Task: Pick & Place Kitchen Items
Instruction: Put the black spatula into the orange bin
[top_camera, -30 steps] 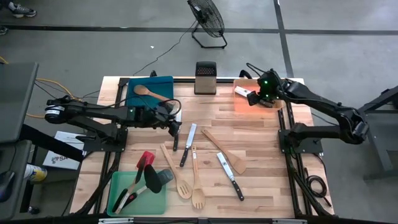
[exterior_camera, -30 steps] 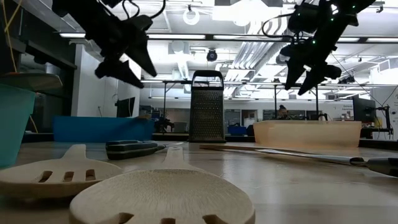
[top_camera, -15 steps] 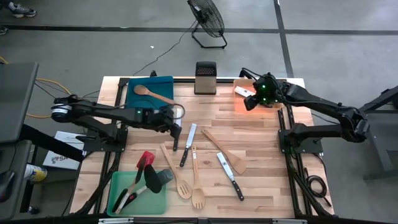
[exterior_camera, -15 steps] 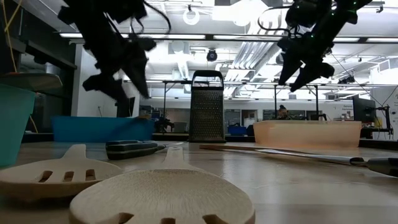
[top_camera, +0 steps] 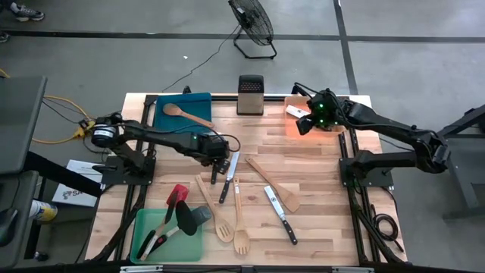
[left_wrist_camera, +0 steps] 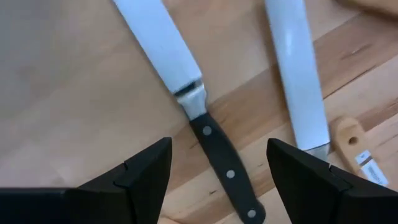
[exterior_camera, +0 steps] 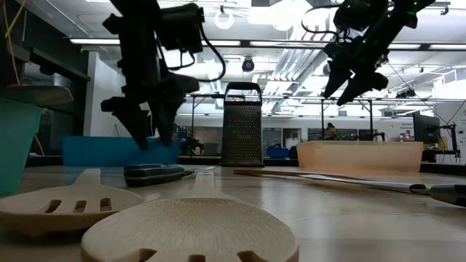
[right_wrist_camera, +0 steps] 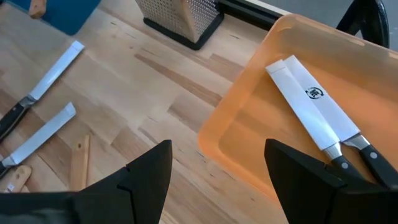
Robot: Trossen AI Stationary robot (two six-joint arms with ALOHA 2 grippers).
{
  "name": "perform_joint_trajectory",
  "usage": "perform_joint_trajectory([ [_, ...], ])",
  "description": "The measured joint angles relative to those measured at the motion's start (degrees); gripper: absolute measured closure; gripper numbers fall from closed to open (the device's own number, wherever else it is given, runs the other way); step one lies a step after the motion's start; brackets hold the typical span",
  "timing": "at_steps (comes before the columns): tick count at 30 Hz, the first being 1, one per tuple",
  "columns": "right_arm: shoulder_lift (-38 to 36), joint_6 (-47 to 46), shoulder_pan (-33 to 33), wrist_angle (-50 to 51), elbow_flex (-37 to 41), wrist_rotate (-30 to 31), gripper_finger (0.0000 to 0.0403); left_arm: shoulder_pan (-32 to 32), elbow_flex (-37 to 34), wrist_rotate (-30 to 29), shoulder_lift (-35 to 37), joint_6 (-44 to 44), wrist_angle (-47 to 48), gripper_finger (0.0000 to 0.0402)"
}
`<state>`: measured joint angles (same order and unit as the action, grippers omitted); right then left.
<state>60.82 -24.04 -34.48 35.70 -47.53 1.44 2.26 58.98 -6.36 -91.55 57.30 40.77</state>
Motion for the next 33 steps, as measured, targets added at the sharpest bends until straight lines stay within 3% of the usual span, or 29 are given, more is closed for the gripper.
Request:
perform_joint_trajectory([
  [12, 0.00, 2.19, 0.00, -0.44, 0.00, -0.14, 0.0155, 2.12, 0.31, 4.64, -7.32, 3.39, -0.18, 0.0145],
  [20, 0.01, 4.06, 0.00, -0.72, 0.00, -0.10, 0.0155, 5.37, 0.37, 7.14, -8.13, 3.15, -0.48, 0.0149],
  [33, 0.00, 4.64, 0.00, -0.84, 0.00, -0.12, 0.0155, 5.25, 0.46, 7.00, -9.59, 2.35, 1.48, 0.0272],
])
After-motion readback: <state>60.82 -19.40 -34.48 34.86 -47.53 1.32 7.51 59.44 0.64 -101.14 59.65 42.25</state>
